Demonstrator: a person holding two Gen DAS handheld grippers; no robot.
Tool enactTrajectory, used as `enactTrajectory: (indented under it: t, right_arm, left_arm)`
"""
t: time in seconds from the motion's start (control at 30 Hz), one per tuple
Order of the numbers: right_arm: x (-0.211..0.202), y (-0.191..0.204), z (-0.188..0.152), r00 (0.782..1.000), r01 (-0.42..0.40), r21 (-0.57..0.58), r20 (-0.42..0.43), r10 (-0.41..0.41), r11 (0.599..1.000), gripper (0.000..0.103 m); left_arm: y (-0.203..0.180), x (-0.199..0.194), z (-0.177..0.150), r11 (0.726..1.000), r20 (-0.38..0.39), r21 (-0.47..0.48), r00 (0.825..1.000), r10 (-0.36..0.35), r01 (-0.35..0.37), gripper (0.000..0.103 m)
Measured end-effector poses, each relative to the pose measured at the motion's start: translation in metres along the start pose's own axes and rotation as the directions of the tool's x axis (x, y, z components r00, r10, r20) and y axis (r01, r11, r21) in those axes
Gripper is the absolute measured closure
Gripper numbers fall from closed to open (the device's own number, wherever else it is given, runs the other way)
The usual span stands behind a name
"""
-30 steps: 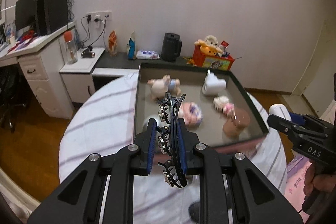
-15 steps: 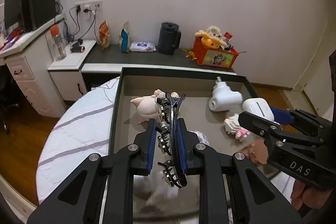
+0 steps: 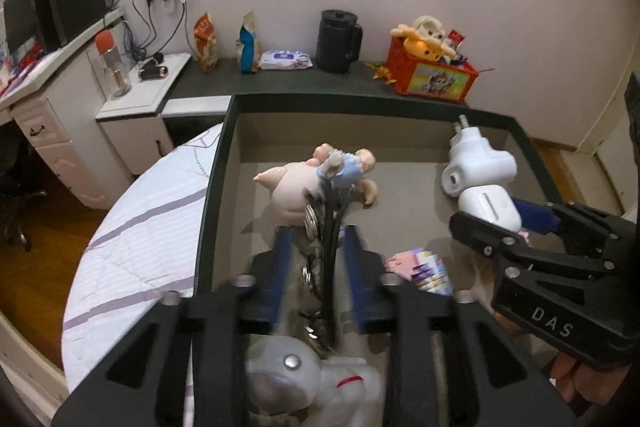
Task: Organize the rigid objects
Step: 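Carry the earbud case and hair clip into the tray and open both grippers, then withdraw both tools back from the tray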
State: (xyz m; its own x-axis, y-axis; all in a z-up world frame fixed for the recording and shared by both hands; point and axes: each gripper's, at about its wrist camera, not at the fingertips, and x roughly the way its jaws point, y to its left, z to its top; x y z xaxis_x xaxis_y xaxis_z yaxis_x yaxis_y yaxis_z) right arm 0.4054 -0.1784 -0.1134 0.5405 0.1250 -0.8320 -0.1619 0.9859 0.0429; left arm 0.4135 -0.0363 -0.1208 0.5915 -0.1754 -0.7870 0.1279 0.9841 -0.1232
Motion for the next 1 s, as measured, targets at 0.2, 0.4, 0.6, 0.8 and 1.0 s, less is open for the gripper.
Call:
enactTrajectory:
  t: [0.2, 0.4, 0.6, 0.8, 1.0]
  right_arm:
    - [-0.015, -0.005, -0.003, 0.999, 0.029, 0.021, 0.027, -0.029, 0.999, 0.021]
    - [-0.048, -0.016, -0.013, 0.998, -0.018, 0.096, 0.061, 0.013, 0.995, 0.016]
    - [-0.094, -0.017, -0.034, 0.991, 0.011, 0.154, 0.132, -0.032, 0.988, 0.015]
    - [-0.152, 0.001, -0.064, 0.973, 0.058, 0.133, 0.212, -0.086, 0.989, 0.015]
    - [-0.205, 0.003, -0.097, 0.952, 0.082, 0.146, 0.282, -0.121, 0.986, 0.015]
  left_arm:
    - [0.008, -0.027, -0.002, 1.0, 0.042, -0.026, 0.999, -0.007, 0.008, 0.019]
    - [0.014, -0.084, -0.012, 0.998, 0.154, -0.054, 0.987, 0.048, -0.04, 0.0]
    - [0.02, -0.142, -0.034, 0.996, 0.228, -0.073, 0.972, 0.058, -0.043, 0.0]
    - [0.021, -0.188, -0.069, 0.996, 0.271, -0.071, 0.96, 0.068, -0.051, 0.0]
    - [0.024, -0.215, -0.099, 0.994, 0.281, -0.092, 0.957, 0.077, -0.053, 0.0]
